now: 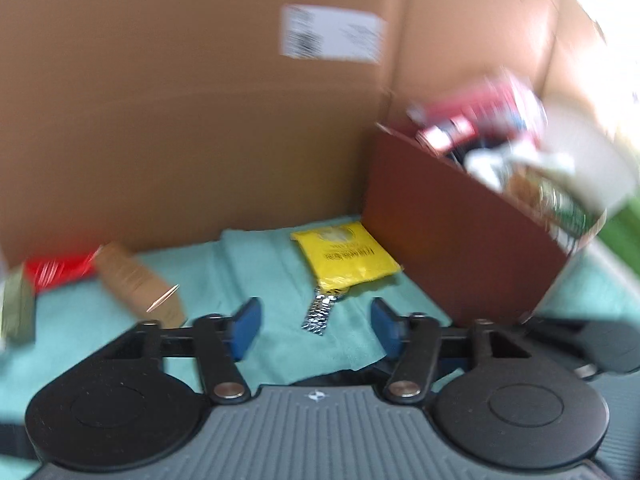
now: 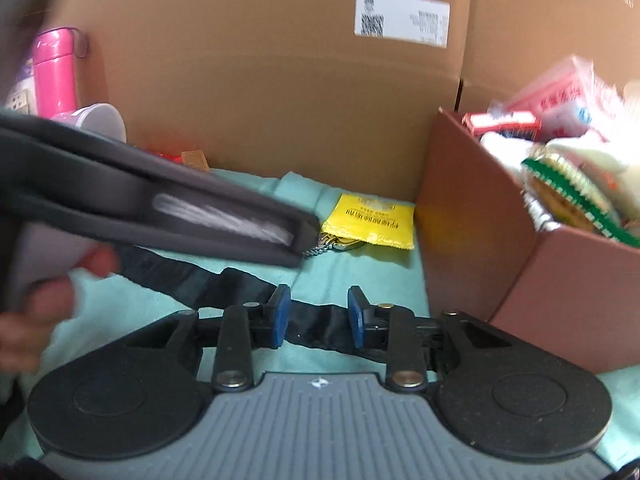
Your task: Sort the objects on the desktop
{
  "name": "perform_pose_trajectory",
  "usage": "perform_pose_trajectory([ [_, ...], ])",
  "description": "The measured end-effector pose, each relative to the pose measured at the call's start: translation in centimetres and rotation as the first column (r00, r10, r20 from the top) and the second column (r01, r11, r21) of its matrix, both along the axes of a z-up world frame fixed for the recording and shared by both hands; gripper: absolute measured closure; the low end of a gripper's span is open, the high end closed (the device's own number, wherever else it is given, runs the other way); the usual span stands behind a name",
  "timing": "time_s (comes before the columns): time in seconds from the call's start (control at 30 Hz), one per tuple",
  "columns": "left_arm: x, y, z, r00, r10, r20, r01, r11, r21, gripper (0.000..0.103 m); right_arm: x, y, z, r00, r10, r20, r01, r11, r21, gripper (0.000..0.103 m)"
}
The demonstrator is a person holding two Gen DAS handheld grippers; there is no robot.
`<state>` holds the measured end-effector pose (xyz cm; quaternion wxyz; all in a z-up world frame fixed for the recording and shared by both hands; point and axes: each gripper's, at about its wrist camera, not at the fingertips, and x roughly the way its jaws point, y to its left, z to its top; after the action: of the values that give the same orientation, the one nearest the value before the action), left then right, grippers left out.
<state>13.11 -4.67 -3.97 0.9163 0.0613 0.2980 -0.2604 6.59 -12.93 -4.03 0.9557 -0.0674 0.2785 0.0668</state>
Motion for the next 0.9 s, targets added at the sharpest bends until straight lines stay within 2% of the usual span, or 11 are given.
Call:
perform_pose_trajectory([
  [0.07, 0.7, -0.9, -0.6, 0.999, -0.035, -0.014, 0.036, 0.999, 0.035, 0.065, -0.7, -0.2, 0.0, 1.0, -0.003, 0.013, 0.003, 1.0, -0.013, 0.07],
  [0.17, 1.9, -1.5, -1.6, 0.998, -0.03, -0.049, 0.033, 0.998, 0.052, 0.072, -1.0, -0.9, -0.2, 1.0, -0.002, 0.001, 0.002, 1.0, -0.001, 0.068],
  [0.27, 1.8, -1.7, -1.9, 0.999, -0.028, -0.015, 0.029, 0.996, 0.083, 0.088, -0.7, -1.5, -0.3, 1.0, -0.014, -0.011, 0.014, 1.0, 0.02, 0.065],
  [0.4, 1.3, -1.1, -1.8, 0.999, -0.032, -0.044, 0.035, 0.998, 0.057, 0.089, -0.7, -1.8, -0.3, 0.999, -0.028, -0.021, 0.028, 0.999, 0.038, 0.061],
  [0.53, -1.1, -0.5, -1.5, 0.997, -0.063, -0.05, 0.066, 0.996, 0.055, 0.09, -1.5, -2.2, -0.2, 1.0, -0.023, -0.019, 0.024, 0.999, 0.03, 0.057],
  [0.73, -6.3, 0.9, -0.4, 0.989, -0.106, -0.107, 0.105, 0.994, -0.014, 0.088, -4.4, -3.5, 0.0, 0.999, 0.016, -0.044, -0.015, 1.0, 0.014, 0.053],
  [0.83, -7.5, 1.4, 0.4, 0.996, -0.035, -0.084, 0.034, 0.999, -0.009, 0.077, -5.7, -3.7, 0.1, 0.999, 0.017, -0.045, -0.016, 1.0, 0.013, 0.051],
  [0.87, -7.4, 1.6, 0.6, 0.997, -0.01, -0.076, 0.009, 1.0, -0.017, 0.065, -6.1, -3.7, 0.1, 0.999, 0.021, -0.039, -0.02, 1.0, 0.018, 0.05],
  [0.9, -7.3, 1.9, 0.9, 0.998, 0.013, -0.067, -0.015, 0.999, -0.03, 0.06, -6.3, -3.6, 0.3, 0.999, 0.029, -0.032, -0.028, 0.999, 0.03, 0.049],
])
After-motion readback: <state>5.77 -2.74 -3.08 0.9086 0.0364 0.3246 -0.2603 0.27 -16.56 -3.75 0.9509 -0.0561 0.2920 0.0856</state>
